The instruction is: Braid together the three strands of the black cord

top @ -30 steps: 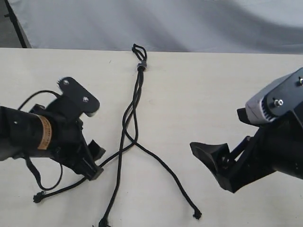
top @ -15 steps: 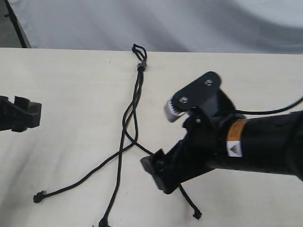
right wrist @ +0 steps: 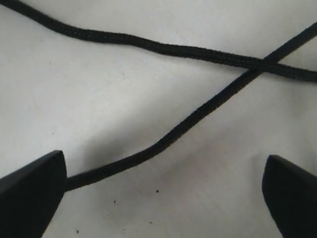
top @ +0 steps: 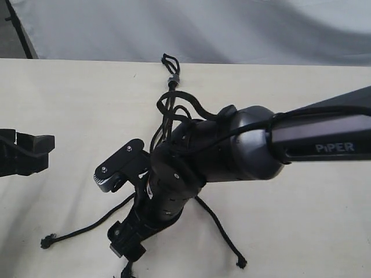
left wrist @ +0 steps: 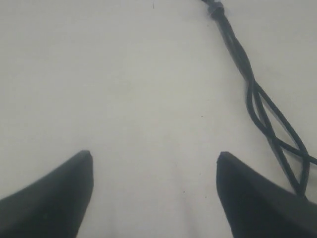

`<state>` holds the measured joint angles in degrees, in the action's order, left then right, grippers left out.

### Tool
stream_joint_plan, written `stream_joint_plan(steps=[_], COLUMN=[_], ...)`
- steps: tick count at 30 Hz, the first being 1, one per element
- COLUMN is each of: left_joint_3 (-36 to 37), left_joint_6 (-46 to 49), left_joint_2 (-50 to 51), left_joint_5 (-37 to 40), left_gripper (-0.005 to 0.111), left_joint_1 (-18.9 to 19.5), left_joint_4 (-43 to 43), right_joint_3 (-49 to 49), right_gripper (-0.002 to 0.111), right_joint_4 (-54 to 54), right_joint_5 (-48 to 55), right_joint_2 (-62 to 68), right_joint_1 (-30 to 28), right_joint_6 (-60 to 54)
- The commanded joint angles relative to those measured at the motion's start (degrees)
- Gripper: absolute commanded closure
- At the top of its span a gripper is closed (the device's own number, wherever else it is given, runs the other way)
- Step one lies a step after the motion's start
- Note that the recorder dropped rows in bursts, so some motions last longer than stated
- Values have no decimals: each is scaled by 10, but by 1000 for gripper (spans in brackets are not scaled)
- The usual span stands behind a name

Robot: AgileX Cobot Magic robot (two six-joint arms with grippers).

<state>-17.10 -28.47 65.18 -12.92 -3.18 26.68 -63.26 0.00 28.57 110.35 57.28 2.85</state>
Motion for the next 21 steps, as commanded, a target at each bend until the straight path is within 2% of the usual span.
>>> stream_joint_plan(steps=[1,3,6,15,18,21], left_joint_3=[3,3,3,3,3,3], left_joint_6=[-4,-4,-4,-4,-4,-4], left_joint_2=[-3,-3,-3,-3,-3,-3], left_joint_5=[-6,-7,-8,-8,-8,-8], left_gripper=[40,40,40,40,40,40], left_joint_1=[4,4,4,4,4,4], left_joint_4=[-2,-2,-2,-2,-2,-2], right_joint_3=[-10,-10,-10,-31,-55,-80], right_gripper=[7,16,35,109,108,108], right_joint_4=[0,0,0,-7,-35,-117], right_joint_5=[7,8,10,47,73,106], right_joint_2=[17,24,31,34,29,27], right_joint_1=[2,2,2,2,2,2], right_joint_6=[-11,-18,-23,-51,-55,-55])
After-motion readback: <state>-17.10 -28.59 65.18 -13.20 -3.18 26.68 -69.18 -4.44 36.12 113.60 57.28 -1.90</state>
